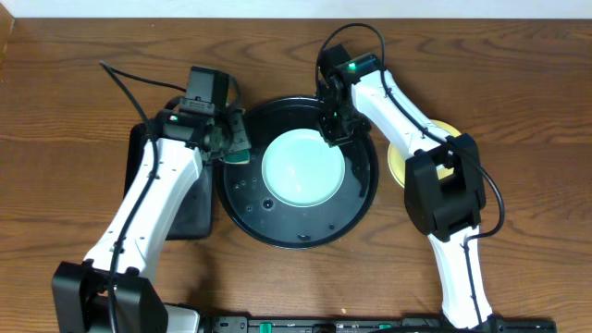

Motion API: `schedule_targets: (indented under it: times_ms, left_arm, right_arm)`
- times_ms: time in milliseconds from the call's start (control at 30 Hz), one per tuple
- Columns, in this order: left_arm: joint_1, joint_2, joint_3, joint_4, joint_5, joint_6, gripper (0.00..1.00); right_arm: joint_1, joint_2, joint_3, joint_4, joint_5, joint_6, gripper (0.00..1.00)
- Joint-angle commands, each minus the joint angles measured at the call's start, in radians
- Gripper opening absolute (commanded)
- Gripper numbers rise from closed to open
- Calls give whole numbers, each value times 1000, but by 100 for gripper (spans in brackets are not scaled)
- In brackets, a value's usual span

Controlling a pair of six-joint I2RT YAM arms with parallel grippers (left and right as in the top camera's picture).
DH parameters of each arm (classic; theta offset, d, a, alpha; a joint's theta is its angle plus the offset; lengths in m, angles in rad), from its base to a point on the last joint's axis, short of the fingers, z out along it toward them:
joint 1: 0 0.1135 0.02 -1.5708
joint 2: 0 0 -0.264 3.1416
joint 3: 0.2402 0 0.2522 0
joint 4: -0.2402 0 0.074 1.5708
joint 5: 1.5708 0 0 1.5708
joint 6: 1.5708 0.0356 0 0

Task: Clean dirty plates on tray and stack at the side
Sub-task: 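Scrub the held mint plate with the sponge in the left gripper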

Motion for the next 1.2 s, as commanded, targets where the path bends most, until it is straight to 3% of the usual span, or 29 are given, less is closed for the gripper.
schedule_targets:
  times_ms: [0,367,700,1167]
  left_arm:
    - [-34,26,27,6,14,-50,8]
    - [-97,56,27,36,14,-106,7]
    - [-123,138,27,66,22,-105,7]
    - [-205,373,27,105,117,-139,7]
  right_arm:
    - [-14,1,-19,6,11,-14,17]
    - [-33,1,-178,101,-100,-10,1]
    - [-33,0,-299,264,-154,59,1]
    - [-38,0,-309,275,-158,66,1]
